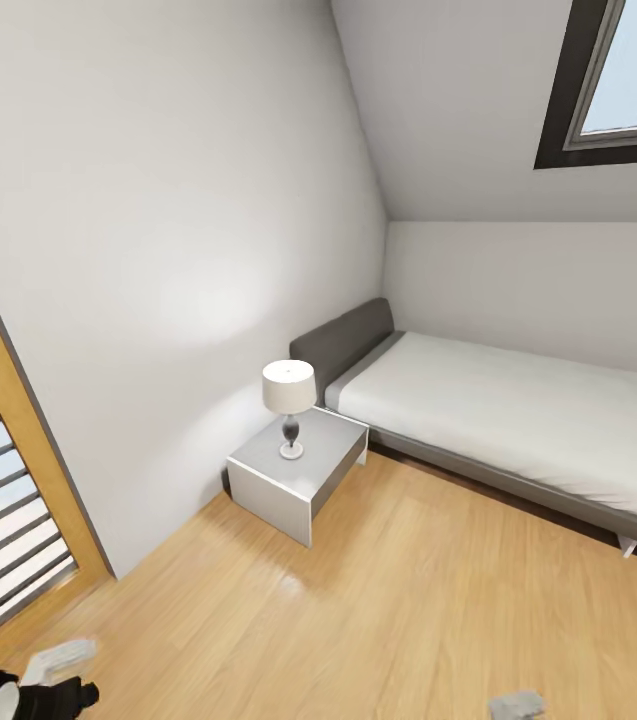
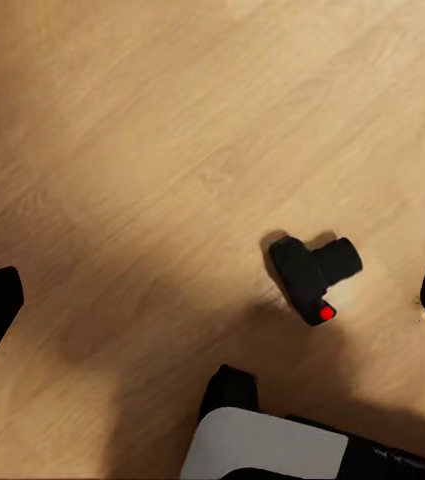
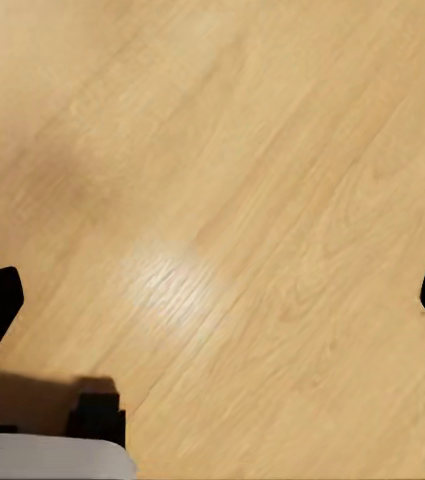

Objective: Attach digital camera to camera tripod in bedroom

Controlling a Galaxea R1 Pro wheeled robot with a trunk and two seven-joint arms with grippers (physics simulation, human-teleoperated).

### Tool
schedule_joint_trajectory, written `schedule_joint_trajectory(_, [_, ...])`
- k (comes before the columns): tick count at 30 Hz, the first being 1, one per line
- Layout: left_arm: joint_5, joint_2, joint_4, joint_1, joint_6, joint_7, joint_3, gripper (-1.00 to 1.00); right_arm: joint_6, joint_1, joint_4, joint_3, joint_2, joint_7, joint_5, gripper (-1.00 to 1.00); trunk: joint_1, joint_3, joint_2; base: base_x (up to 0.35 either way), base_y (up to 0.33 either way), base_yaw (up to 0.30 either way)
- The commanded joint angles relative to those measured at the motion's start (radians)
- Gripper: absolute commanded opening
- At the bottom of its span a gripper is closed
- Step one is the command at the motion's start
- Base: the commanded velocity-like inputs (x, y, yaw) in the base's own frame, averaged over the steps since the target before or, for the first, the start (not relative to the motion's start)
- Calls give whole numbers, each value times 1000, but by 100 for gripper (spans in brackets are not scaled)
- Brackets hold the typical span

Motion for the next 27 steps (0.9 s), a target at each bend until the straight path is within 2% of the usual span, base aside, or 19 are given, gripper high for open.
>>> schedule_joint_trajectory(1, [11, -4, -25, -27, 33, 27, 2, 100, 43, -5, -56, -1, -1, 7, 4, 100, 0, -1, -1, 0, 0, 0])
schedule_joint_trajectory(4, [19, -30, -66, -108, 85, 77, 5, 100, 141, -43, -186, -6, -3, 27, -10, 100, 0, -1, -1, 0, 0, 0])
schedule_joint_trajectory(6, [22, -62, -79, -165, 105, 110, 5, 100, 203, -85, -245, -16, -3, 44, -28, 100, 0, -1, -1, 0, 0, 0])
schedule_joint_trajectory(8, [21, -106, -87, -216, 118, 145, 5, 100, 265, -135, -281, -39, -4, 64, -57, 100, 0, -1, -1, 0, 0, 0])
schedule_joint_trajectory(11, [20, -183, -94, -274, 129, 205, 4, 100, 350, -213, -302, -93, -4, 93, -112, 100, 0, -1, -1, 0, 0, 0])
schedule_joint_trajectory(15, [16, -283, -98, -313, 135, 285, 1, 100, 424, -295, -288, -173, -2, 124, -192, 100, 0, -1, -1, 0, 0, 0])
schedule_joint_trajectory(19, [15, -369, -102, -331, 137, 342, -10, 100, 464, -342, -299, -217, 6, 146, -279, 100, 0, -1, -1, 0, 0, 0])
schedule_joint_trajectory(20, [15, -378, -103, -332, 137, 347, -13, 100, 468, -347, -306, -222, 7, 149, -290, 100, 0, -1, -1, 0, 0, 0])
schedule_joint_trajectory(21, [19, -405, -113, -337, 136, 361, -23, 100, 487, -359, -395, -218, 9, 157, -324, 100, 0, -1, -1, 0, 0, 0])
schedule_joint_trajectory(27, [22, -416, -133, -339, 137, 366, -26, 100, 520, -363, -452, -161, 6, 159, -333, 100, 0, -1, -1, 0, 0, 0])
